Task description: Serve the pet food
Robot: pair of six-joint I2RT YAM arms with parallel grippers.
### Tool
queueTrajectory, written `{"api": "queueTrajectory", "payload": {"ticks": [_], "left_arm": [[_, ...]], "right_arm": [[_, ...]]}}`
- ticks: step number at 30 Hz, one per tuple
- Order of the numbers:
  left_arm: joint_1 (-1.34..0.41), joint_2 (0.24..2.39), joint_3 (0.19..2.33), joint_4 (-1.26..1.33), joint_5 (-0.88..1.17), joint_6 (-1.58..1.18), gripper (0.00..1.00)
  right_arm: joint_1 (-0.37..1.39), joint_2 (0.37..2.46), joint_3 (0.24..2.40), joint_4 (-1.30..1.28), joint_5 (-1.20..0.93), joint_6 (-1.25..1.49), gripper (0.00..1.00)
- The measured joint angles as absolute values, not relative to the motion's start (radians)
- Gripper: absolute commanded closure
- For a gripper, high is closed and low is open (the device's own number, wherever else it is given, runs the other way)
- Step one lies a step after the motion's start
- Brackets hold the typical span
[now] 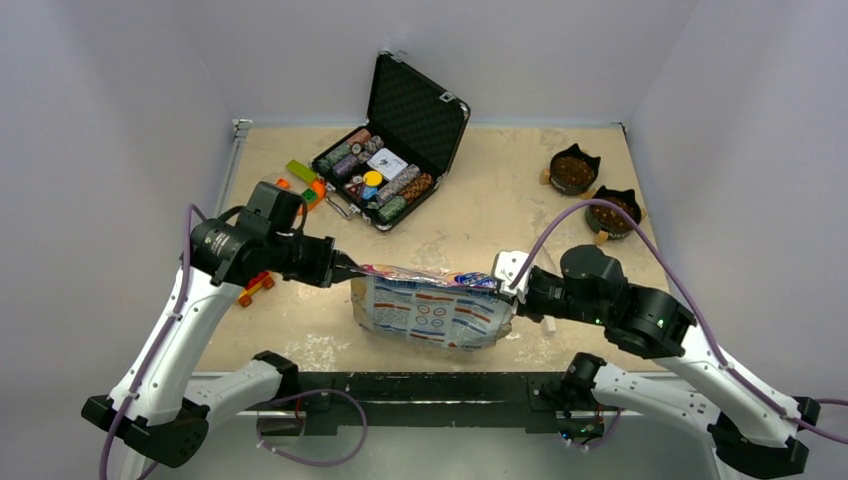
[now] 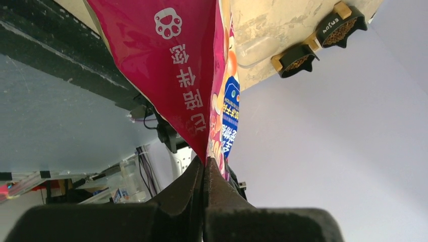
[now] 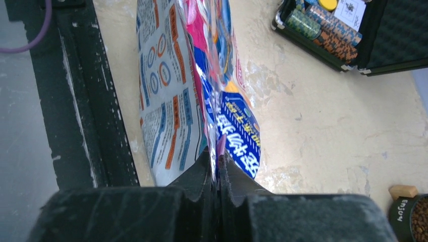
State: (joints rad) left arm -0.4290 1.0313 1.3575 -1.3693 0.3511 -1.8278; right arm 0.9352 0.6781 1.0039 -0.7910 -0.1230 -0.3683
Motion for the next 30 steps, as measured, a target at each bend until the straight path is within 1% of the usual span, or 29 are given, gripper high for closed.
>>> {"api": "queueTrajectory", "payload": {"ticks": [1,2,4,6,8,11,15,17,20,21,23,27,28,30], "left_arm": [[-0.429,1.031,1.353,-1.364,0.355,-1.820,0.75],[-0.427,1.026,1.344,-1.354,0.352,-1.813,0.68],[-0.417,1.010,1.327,-1.326,0.336,-1.811,0.57],[-0.424,1.000,1.327,-1.299,0.329,-1.808,0.49],[-0.448,1.006,1.350,-1.295,0.324,-1.794,0.44],[-0.502,1.039,1.406,-1.290,0.308,-1.785,0.39],[-0.595,1.068,1.429,-1.271,0.292,-1.793,0.38],[-0.640,1.092,1.437,-1.270,0.287,-1.797,0.40],[-0.694,1.147,1.462,-1.267,0.278,-1.803,0.43],[-0.707,1.163,1.467,-1.264,0.275,-1.806,0.44],[-0.726,1.187,1.468,-1.259,0.270,-1.814,0.48],[-0.736,1.213,1.468,-1.253,0.257,-1.827,0.57],[-0.736,1.215,1.468,-1.250,0.257,-1.832,0.62],[-0.736,1.216,1.468,-1.244,0.257,-1.844,0.74]], "right_arm": [[0.933,0.682,1.009,-0.796,-0.133,-0.361,0.79],[0.930,0.688,1.019,-0.811,-0.142,-0.356,0.74],[0.915,0.702,1.042,-0.842,-0.153,-0.344,0.65],[0.908,0.722,1.068,-0.862,-0.172,-0.333,0.59],[0.909,0.752,1.093,-0.863,-0.194,-0.329,0.55],[0.919,0.825,1.131,-0.847,-0.223,-0.329,0.53],[0.970,0.938,1.179,-0.824,-0.218,-0.334,0.52],[1.005,0.989,1.204,-0.815,-0.194,-0.334,0.53],[1.069,1.074,1.266,-0.800,-0.125,-0.336,0.57],[1.085,1.097,1.285,-0.795,-0.104,-0.337,0.60],[1.119,1.152,1.335,-0.785,-0.054,-0.337,0.65],[1.155,1.219,1.383,-0.762,0.012,-0.335,0.72],[1.162,1.228,1.387,-0.762,0.023,-0.335,0.75],[1.174,1.244,1.389,-0.762,0.050,-0.342,0.81]]}}
